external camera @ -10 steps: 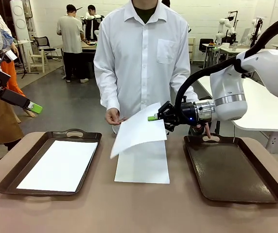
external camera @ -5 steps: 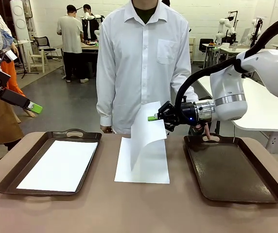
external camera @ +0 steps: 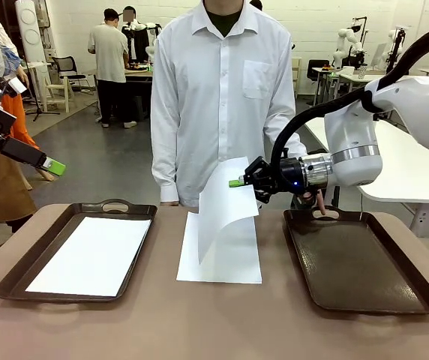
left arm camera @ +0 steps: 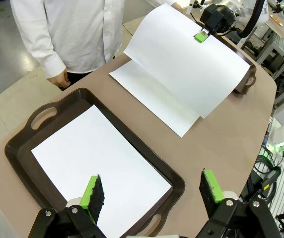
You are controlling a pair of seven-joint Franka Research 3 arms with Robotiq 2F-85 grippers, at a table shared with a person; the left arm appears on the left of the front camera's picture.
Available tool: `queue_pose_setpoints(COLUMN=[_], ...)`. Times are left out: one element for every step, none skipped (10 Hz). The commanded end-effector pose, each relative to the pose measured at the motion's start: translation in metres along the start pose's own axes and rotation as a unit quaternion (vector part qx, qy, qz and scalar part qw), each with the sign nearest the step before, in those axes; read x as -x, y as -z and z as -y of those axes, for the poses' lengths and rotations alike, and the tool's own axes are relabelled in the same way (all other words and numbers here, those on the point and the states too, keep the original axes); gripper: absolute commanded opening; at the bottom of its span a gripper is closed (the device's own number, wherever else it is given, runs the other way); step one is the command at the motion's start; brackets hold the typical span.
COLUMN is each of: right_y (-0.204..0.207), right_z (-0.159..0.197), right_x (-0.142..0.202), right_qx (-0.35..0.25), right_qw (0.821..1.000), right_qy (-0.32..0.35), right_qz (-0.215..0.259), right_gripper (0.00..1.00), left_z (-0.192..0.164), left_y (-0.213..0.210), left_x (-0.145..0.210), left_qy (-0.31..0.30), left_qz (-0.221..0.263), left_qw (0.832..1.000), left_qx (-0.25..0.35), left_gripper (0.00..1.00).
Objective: Sort the A4 documents.
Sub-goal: Place the A4 Paper in the designated Handle tray.
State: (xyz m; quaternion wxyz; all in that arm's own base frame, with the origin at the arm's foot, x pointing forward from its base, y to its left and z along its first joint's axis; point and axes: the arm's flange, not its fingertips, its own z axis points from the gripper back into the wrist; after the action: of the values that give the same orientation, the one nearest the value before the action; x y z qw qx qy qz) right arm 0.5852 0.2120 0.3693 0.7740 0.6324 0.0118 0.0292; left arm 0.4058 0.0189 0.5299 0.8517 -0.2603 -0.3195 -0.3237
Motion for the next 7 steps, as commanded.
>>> queue_pose_setpoints(right_y=[-0.037, -0.060, -0.086, -0.115, -0.141, -0.165, -0.190], right_z=[-0.016, -0.017, -0.016, -0.011, -0.005, 0.002, 0.012], right_x=[0.027, 0.033, 0.038, 0.044, 0.047, 0.049, 0.048], right_qx=[-0.003, -0.012, -0.023, -0.019, -0.008, -0.005, 0.001], right_qw=[0.999, 0.998, 0.998, 0.998, 0.998, 0.998, 0.998], right_qy=[-0.029, -0.032, -0.027, -0.026, -0.023, -0.018, -0.009], right_qz=[-0.035, -0.046, -0.055, -0.062, -0.064, -0.067, -0.059], right_gripper=[0.01, 0.01, 0.01, 0.01, 0.01, 0.01, 0.01], left_z=[0.000, 0.000, 0.000, 0.000, 0.000, 0.000, 0.000], left_y=[0.000, 0.000, 0.000, 0.000, 0.000, 0.000, 0.000], left_x=[0.001, 0.001, 0.001, 0.001, 0.001, 0.001, 0.001], left_qy=[0.002, 0.002, 0.002, 0.002, 0.002, 0.002, 0.002], left_qz=[-0.002, -0.002, -0.002, -0.002, -0.002, -0.002, -0.002], left_qw=[1.000, 1.000, 1.000, 1.000, 1.000, 1.000, 1.000], left_qx=[0.000, 0.000, 0.000, 0.000, 0.000, 0.000, 0.000], left_gripper=[1.00, 1.00, 1.00, 1.00, 1.00, 1.00, 1.00])
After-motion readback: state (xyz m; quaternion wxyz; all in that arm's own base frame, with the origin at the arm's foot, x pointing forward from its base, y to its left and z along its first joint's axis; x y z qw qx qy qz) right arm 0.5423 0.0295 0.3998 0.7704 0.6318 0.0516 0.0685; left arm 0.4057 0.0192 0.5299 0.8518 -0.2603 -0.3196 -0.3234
